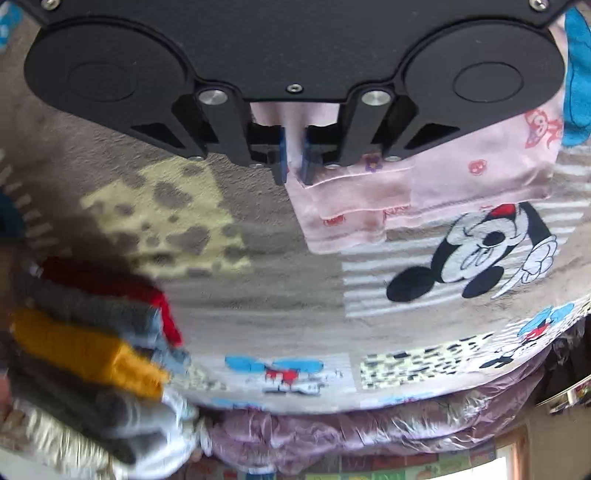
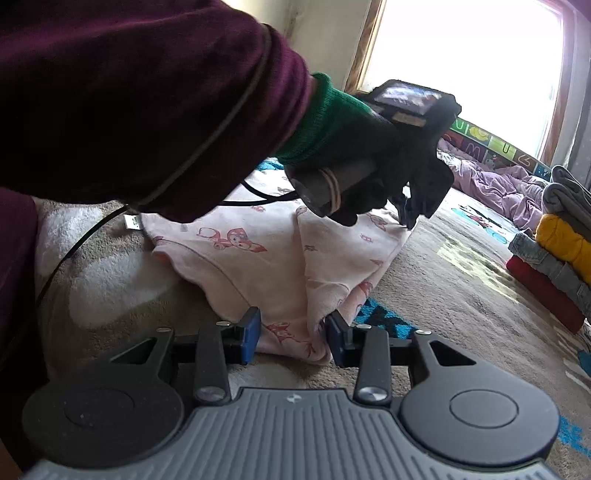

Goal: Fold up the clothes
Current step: 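Open the left gripper and release the folded pink garment edge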

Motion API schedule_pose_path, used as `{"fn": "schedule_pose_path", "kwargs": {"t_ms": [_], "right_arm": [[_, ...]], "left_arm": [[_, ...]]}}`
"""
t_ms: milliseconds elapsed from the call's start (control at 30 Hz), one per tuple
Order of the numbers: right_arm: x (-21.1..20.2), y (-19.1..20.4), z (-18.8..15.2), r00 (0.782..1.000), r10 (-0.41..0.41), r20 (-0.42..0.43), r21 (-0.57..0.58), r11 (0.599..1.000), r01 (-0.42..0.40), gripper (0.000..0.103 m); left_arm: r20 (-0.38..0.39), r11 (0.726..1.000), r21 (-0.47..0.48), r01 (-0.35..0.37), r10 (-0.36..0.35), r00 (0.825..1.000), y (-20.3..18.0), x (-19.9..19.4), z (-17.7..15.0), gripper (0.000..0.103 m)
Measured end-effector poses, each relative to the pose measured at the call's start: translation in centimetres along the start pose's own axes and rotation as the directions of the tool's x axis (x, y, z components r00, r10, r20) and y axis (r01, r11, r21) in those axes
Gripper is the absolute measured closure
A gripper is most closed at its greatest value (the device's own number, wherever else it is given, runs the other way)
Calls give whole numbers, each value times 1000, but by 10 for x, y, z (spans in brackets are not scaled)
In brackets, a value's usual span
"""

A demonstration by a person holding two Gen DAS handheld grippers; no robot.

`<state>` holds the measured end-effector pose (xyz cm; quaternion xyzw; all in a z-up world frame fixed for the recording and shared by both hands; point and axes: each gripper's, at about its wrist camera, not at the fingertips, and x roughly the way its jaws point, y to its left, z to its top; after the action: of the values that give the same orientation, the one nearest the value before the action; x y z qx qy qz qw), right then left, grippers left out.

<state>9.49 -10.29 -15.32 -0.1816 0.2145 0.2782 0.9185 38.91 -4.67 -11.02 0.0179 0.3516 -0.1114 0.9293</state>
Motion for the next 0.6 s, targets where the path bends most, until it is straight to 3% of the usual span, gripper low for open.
{"fn": "schedule_pose_path", "kwargs": {"t_ms": [133, 200, 333, 500, 600], "right_arm": [[-9, -2, 0, 1000, -2, -10, 24, 1000, 3, 55], [-19, -3, -2, 1000, 12, -22, 44, 999, -11, 50], [-40, -6, -5, 1000, 5, -12, 39, 999, -4, 49], [-42, -16, -4, 999, -29, 20, 49, 998, 28, 50], [-38, -24, -8, 1000, 2, -3, 81, 997, -2, 55]], "left_arm": [[59, 1000, 20, -11, 10, 998, 7, -47, -19, 97], [78, 999, 37, 14, -17, 997, 9, -73, -37, 97], [92, 994, 70, 79, -85, 992, 8, -118, -84, 97], [49, 964, 170, 204, -215, 975, -15, -133, -132, 97], [21, 949, 248, 192, -204, 979, -36, -121, -149, 97]]}}
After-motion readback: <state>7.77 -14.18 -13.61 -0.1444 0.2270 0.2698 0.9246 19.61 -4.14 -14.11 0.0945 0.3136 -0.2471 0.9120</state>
